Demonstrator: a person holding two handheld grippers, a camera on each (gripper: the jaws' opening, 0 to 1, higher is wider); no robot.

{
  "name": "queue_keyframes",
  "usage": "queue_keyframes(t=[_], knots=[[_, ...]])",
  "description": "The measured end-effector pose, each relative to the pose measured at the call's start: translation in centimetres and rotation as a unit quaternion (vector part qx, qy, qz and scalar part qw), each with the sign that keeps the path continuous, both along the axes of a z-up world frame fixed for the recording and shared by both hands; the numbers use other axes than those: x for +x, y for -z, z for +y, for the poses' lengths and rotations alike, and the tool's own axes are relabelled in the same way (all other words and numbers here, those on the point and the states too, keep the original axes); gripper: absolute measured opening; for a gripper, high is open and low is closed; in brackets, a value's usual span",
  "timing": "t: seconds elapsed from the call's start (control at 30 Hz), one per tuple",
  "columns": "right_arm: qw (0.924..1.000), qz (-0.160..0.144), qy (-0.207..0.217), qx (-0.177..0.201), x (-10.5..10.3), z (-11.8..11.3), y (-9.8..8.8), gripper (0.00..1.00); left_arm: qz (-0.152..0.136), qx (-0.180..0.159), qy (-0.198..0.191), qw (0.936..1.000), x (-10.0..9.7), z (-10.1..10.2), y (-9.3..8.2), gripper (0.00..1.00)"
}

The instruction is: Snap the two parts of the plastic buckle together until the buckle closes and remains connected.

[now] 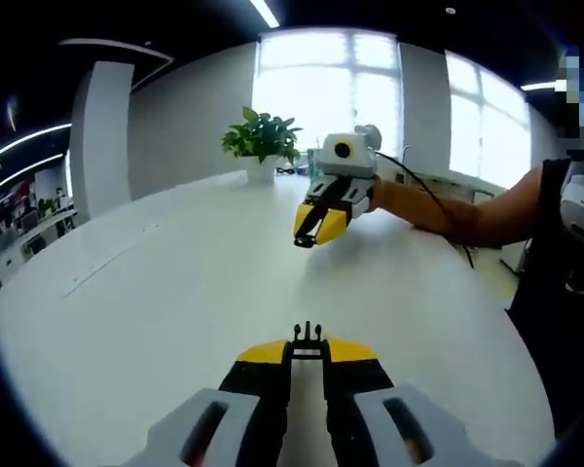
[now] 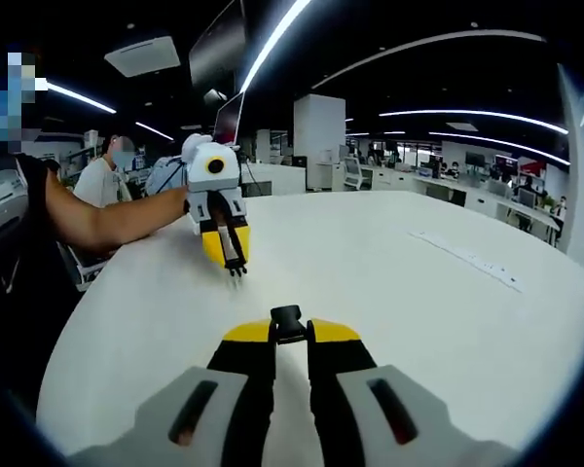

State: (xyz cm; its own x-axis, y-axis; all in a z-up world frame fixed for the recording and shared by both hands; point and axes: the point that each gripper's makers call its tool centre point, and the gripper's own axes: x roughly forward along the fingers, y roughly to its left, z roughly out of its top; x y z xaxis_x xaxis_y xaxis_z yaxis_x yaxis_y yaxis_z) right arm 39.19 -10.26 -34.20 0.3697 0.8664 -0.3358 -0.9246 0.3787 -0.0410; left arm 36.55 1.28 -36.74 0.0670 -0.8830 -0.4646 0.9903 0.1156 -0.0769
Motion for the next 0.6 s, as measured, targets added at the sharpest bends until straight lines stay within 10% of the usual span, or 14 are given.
queue_keyframes(t=[0.27,0.6], knots=[[0.9997,-0.01,-0.023,0.003,-0.6,2.1,-0.3,0.11,-0.036,-0.061,-0.002,0.9975,0.6,-1.1,-1.9,0.11],[0.9996,-0.008,-0.029,0.0,-0.7,2.0,-0.1,0.11,-0.031,-0.033,0.018,0.9988,0.2,-1.2,-0.2,0.11]])
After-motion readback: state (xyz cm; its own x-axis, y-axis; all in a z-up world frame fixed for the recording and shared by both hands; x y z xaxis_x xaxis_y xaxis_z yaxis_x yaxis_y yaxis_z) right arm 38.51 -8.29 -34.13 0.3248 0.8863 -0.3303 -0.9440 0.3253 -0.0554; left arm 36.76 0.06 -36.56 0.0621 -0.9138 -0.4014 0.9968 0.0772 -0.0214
